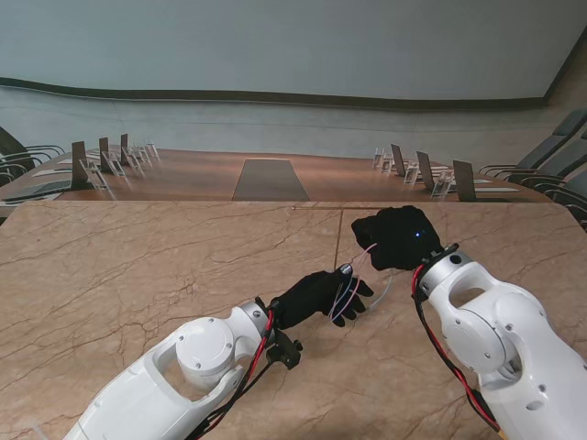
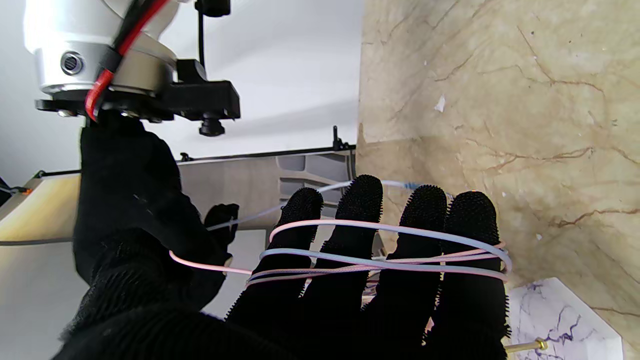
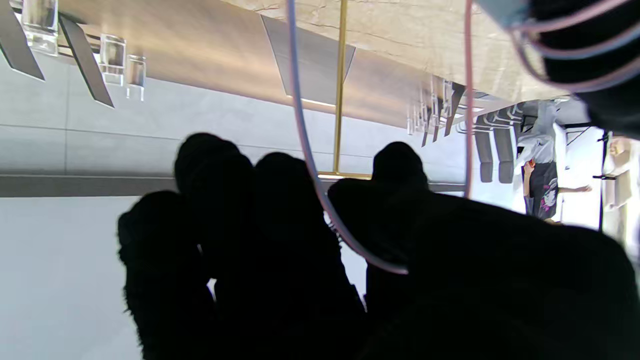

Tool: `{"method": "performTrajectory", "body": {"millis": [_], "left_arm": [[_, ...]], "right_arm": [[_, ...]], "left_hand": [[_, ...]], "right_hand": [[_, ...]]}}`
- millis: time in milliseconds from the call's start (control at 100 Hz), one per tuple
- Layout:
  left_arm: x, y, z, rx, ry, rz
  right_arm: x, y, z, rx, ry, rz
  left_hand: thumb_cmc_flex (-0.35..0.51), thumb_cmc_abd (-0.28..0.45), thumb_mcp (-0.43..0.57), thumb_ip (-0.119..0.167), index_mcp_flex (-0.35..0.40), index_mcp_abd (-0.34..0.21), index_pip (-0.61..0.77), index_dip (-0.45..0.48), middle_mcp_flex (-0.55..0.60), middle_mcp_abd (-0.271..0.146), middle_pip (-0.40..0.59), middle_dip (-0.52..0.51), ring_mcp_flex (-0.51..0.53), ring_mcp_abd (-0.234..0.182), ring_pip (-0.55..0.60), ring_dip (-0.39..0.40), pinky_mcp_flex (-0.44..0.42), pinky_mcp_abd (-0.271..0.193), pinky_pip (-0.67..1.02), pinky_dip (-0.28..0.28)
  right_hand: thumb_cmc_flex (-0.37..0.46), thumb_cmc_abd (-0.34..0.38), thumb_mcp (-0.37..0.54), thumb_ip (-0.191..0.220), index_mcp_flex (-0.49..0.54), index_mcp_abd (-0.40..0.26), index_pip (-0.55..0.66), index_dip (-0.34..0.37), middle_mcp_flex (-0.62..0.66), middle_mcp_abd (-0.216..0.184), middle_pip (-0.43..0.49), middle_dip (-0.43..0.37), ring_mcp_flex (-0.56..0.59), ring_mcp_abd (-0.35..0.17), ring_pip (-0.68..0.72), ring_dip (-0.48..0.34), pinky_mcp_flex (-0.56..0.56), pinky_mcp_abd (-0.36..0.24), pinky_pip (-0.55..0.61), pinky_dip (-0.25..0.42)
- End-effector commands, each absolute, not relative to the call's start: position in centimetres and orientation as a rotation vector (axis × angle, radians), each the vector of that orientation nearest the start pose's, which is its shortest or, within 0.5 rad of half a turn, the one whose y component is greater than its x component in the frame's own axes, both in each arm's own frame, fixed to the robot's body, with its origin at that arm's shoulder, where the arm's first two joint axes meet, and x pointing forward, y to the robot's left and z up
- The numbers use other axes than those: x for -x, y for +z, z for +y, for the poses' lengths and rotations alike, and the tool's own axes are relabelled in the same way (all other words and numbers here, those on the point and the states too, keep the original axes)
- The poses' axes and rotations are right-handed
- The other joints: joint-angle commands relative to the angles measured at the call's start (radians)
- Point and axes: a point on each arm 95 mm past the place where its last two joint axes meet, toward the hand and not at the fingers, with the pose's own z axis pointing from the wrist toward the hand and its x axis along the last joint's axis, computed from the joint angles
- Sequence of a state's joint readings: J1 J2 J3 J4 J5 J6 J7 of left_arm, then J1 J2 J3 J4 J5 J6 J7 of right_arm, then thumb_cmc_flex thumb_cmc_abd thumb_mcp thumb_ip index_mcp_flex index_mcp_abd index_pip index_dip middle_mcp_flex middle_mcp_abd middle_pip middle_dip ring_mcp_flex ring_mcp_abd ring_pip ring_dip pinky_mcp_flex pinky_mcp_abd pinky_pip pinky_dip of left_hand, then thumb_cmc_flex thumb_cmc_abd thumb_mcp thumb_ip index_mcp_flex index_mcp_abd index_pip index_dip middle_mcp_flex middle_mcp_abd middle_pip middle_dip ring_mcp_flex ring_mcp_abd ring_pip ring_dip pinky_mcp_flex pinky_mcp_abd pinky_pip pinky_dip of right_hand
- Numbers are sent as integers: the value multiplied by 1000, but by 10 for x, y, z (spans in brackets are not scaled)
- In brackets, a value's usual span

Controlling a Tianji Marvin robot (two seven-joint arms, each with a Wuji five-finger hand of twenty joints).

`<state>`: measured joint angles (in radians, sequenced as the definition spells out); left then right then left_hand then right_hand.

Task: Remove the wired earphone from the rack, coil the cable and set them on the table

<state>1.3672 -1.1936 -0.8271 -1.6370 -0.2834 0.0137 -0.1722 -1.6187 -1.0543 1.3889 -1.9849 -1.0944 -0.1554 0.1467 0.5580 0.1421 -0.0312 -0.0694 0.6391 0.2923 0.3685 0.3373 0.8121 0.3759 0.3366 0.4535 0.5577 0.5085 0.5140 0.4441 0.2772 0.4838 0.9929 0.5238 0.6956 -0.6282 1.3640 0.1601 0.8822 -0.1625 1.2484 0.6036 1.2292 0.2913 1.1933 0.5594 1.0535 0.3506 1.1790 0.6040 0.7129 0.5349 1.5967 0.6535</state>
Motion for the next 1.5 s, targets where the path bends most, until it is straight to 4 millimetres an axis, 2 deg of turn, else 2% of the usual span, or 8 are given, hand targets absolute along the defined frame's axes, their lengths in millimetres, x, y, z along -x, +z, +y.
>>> {"method": "performTrajectory", "body": {"millis": [0, 290, 570, 870, 1010, 1490], "left_arm": [[-370, -299, -178, -1756, 1720, -959], [-374, -301, -177, -1781, 1729, -960], [-378, -300, -178, -1793, 1756, -939], [-383, -299, -174, -1803, 1814, -895], [-385, -297, -171, -1800, 1832, -872], [-388, -292, -167, -1771, 1873, -869]], "right_arm": [[-374, -186, 12, -784, 1590, 1530], [-349, -180, 17, -732, 1635, 1582], [-329, -181, 22, -738, 1664, 1631], [-315, -187, 26, -763, 1644, 1685], [-310, -196, 27, -830, 1639, 1676], [-302, -255, 42, -1160, 1537, 1708]], "left_hand": [[-50, 14, -1, 31, -32, -37, -35, -14, -14, -16, -14, -13, -18, -15, -10, -20, -13, 7, -19, -14], [-52, 14, 1, 32, -49, -46, -42, -17, -28, -22, -12, -21, -8, -22, 8, -3, -12, 1, 23, 5], [-56, 13, 0, 30, -83, -59, -61, -25, -80, -39, -46, -38, -71, -62, -48, -17, -78, -58, -50, -29], [-54, 11, 1, 29, -94, -66, -70, -29, -116, -59, -79, -54, -117, -102, -94, -25, -131, -122, -112, -62], [-47, 9, 2, 28, -100, -64, -77, -33, -134, -68, -94, -62, -137, -119, -119, -29, -149, -170, -156, -87], [-39, 6, 2, 27, -106, -72, -76, -32, -147, -81, -105, -71, -152, -149, -142, -39, -164, -216, -194, -110]], "right_hand": [[-29, -48, 51, 17, 43, 16, 53, -1, 35, 98, -3, 10, 61, 63, 32, -1, 31, -55, 92, 6], [-34, -73, 77, 13, 54, 25, 54, -12, 62, 94, -10, 17, 96, 68, 31, -4, 72, -32, 97, -3], [-33, -100, 99, 13, 70, 40, 53, -21, 89, 99, -16, 26, 126, 79, 31, -4, 104, 0, 99, -11], [-36, -141, 129, -7, 80, 49, 50, -40, 113, 94, -8, 37, 158, 79, 43, -2, 139, 15, 114, -16], [-35, -159, 146, -20, 88, 54, 52, -51, 125, 96, -10, 37, 169, 84, 42, -4, 153, 28, 114, -23], [-18, -173, 160, -59, 90, 76, 49, -66, 120, 116, -27, 31, 152, 105, 29, -7, 130, 51, 103, -27]]}}
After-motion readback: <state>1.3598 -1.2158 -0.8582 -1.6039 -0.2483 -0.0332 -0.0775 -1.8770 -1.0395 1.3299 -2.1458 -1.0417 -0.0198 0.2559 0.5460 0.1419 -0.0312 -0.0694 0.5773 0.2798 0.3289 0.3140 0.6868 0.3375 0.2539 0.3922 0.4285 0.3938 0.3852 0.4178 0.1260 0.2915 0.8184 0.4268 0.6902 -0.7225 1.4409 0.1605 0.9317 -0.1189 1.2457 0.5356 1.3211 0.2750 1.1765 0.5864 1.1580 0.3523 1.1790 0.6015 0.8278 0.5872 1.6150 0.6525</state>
